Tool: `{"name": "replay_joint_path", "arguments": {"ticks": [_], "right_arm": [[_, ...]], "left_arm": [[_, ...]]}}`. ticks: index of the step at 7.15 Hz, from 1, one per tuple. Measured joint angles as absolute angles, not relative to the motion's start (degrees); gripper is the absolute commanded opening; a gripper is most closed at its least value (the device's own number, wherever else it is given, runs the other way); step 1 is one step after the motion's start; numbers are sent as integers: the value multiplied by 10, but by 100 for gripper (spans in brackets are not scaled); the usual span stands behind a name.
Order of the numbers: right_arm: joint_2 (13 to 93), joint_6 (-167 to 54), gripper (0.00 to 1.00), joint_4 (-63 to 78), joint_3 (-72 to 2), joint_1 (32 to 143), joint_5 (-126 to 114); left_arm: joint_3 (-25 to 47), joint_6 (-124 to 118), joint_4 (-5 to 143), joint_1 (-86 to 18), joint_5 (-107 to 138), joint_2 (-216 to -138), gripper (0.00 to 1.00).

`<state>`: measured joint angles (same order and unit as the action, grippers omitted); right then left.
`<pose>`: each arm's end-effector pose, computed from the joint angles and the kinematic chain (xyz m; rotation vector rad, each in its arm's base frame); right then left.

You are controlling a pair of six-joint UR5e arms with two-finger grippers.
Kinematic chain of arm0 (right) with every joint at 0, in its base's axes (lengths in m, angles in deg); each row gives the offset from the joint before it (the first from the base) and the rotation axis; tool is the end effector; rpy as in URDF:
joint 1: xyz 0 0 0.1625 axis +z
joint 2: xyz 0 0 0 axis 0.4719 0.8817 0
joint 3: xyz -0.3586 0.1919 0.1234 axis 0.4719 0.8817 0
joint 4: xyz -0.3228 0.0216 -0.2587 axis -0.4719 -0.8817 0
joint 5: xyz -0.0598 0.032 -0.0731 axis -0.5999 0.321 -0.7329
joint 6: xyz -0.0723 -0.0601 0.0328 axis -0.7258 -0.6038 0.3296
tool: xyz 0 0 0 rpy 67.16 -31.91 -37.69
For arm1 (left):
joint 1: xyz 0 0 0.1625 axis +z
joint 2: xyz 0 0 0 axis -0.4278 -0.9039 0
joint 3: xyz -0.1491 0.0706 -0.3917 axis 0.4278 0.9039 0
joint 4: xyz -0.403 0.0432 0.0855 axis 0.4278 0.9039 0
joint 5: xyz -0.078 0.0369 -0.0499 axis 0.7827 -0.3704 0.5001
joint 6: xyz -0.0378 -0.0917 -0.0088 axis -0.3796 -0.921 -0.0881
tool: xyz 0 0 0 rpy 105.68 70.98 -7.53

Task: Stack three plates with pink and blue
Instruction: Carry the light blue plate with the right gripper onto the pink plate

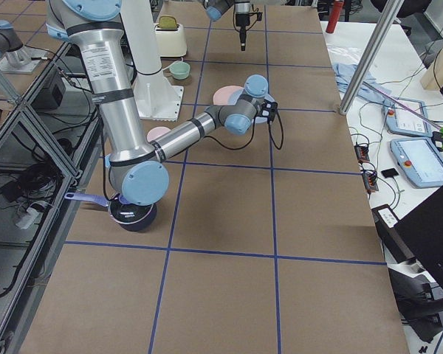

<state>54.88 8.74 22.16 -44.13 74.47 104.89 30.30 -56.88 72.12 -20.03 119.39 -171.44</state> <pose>-0.3570 -0.4669 0.3193 -0.1748 -1.1743 0.1959 0.3294 -0.4416 0.2996 0.1329 1.1953 -0.0250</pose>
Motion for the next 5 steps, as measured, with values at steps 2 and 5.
{"name": "replay_joint_path", "arguments": {"ticks": [2,5], "right_arm": [[484,164,0,169,-446,646,951],[466,179,0,145,-439,598,901]], "left_arm": [[301,-550,721,-207,1193,-1707,100],[303,-550,721,-208,1192,-1705,100]]}}
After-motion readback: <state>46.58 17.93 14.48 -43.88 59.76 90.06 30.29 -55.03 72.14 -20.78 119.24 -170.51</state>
